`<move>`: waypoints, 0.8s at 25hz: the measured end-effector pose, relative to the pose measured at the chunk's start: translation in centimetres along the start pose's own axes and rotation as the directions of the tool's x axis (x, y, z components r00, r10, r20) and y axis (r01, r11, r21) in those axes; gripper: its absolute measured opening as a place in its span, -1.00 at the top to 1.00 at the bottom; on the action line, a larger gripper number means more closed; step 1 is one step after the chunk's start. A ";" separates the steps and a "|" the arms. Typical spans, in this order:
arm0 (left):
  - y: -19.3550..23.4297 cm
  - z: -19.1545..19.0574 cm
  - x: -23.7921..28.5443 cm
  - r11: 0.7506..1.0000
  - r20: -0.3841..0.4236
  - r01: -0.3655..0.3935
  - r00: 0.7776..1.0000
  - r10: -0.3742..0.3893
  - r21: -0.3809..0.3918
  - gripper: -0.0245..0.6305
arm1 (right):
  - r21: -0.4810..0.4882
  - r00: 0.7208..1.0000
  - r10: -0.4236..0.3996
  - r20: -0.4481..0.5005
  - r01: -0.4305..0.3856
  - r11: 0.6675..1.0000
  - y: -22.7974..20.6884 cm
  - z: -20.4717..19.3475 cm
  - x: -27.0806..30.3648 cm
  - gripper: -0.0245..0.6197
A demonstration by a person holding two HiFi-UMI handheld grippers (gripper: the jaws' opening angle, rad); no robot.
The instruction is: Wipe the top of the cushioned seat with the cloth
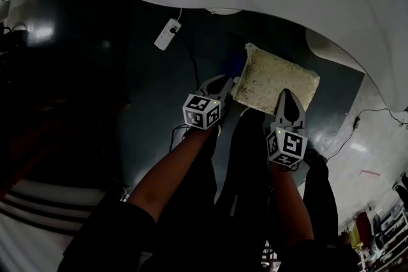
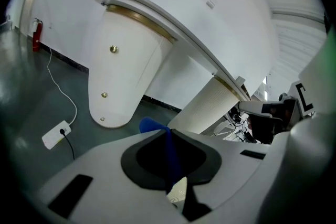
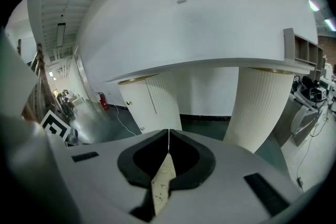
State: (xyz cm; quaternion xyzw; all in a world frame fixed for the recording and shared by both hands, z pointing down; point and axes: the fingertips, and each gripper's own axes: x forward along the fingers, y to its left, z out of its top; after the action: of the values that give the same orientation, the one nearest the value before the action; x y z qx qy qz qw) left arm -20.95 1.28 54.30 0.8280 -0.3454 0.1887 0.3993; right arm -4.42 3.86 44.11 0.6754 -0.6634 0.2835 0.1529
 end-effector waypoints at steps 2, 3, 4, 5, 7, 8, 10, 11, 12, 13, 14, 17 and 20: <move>0.4 -1.4 -0.1 1.000 -0.023 0.005 1.000 -0.005 0.001 0.82 | -0.005 1.000 0.000 -0.008 0.000 1.000 1.0 -0.6 0.2 0.81; 0.6 -2.1 0.0 1.000 -0.037 0.010 0.999 -0.010 0.010 0.82 | -0.005 1.000 0.003 -0.012 -0.003 1.000 1.4 -0.9 0.4 0.81; 0.8 -2.9 0.3 1.000 -0.054 0.015 0.998 -0.014 0.021 0.82 | -0.004 1.000 0.007 -0.016 -0.007 1.000 1.8 -1.2 0.6 0.81; 0.9 -3.7 0.6 0.999 -0.070 0.019 0.997 -0.017 0.031 0.82 | -0.002 1.000 0.010 -0.020 -0.010 1.000 2.0 -1.6 0.8 0.81; 1.1 -5.3 1.2 0.999 -0.096 0.023 0.995 -0.019 0.041 0.82 | 0.004 1.000 0.016 -0.027 -0.016 1.000 2.3 -2.3 0.9 0.81; 1.2 -5.9 1.5 0.999 -0.105 0.021 0.994 -0.017 0.042 0.82 | 0.008 0.999 0.019 -0.030 -0.019 1.000 2.3 -2.6 0.9 0.81; 1.4 -6.6 1.9 0.999 -0.120 0.017 0.993 -0.011 0.046 0.82 | 0.013 0.999 0.023 -0.035 -0.023 1.000 2.4 -2.8 0.8 0.81; 1.3 -6.9 2.2 0.999 -0.128 0.016 0.992 -0.010 0.045 0.82 | 0.014 0.999 0.025 -0.037 -0.025 1.000 2.4 -2.9 0.7 0.81; 1.2 -7.3 2.6 0.999 -0.135 0.015 0.991 -0.010 0.036 0.82 | 0.015 0.999 0.027 -0.040 -0.027 1.000 2.3 -3.0 0.5 0.81; 1.0 -7.7 3.1 1.000 -0.140 0.015 0.990 -0.012 0.017 0.82 | 0.015 0.999 0.031 -0.045 -0.031 0.999 2.1 -3.3 0.4 0.81; 0.7 -8.3 3.9 1.000 -0.144 0.014 0.990 -0.014 -0.004 0.82 | 0.016 0.998 0.037 -0.050 -0.036 0.999 1.7 -3.7 0.3 0.81; 0.0 -10.1 6.6 1.000 -0.171 0.009 0.985 -0.011 -0.014 0.82 | 0.012 0.997 0.048 -0.063 -0.047 0.999 0.4 -5.1 0.5 0.81; -0.7 -11.9 8.2 1.000 -0.221 0.007 0.975 -0.002 0.024 0.82 | 0.014 0.996 0.046 -0.071 -0.045 0.999 -1.2 -5.6 0.3 0.81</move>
State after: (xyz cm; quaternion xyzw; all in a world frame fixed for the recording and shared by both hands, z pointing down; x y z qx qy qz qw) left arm -15.22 7.56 66.02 0.8075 -0.2946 0.2831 0.4254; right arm -4.29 6.97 48.88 0.6506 -0.6708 0.3151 0.1656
